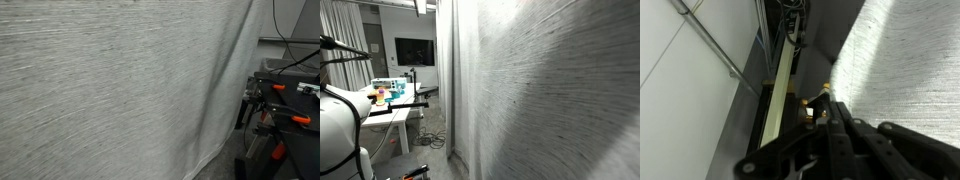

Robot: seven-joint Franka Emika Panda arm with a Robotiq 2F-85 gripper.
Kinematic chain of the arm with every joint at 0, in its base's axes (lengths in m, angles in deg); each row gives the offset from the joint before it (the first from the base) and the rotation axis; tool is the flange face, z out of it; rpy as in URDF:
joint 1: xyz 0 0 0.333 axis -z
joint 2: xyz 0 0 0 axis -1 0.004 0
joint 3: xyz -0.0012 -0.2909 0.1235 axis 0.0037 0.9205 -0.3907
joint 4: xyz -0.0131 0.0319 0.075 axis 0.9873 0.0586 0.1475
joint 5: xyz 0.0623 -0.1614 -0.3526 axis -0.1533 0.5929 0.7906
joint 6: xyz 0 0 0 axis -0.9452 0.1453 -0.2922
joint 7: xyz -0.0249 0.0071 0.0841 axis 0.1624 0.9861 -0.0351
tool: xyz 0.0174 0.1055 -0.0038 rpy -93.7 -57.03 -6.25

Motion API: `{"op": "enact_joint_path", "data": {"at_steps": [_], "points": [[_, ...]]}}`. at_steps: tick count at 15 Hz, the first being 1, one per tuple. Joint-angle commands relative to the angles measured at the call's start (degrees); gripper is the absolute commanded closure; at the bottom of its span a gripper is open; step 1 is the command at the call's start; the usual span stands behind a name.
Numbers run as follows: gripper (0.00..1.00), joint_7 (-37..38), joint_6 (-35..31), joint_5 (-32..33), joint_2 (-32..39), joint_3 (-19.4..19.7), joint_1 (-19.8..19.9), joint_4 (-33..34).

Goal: Draw the curtain closed

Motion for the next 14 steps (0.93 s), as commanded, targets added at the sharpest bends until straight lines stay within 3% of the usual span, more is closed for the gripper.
{"op": "enact_joint_path", "data": {"at_steps": [1, 8, 14], "points": [[0.99, -2.30, 1.95, 0.25, 2.36, 2.43, -0.75, 4.99], [0.99, -4.45, 4.15, -0.62, 2.99, 3.30, -1.98, 6.91], [0.99, -17.83, 6.49, -2.30, 1.44, 5.69, -7.50, 8.56]]}}
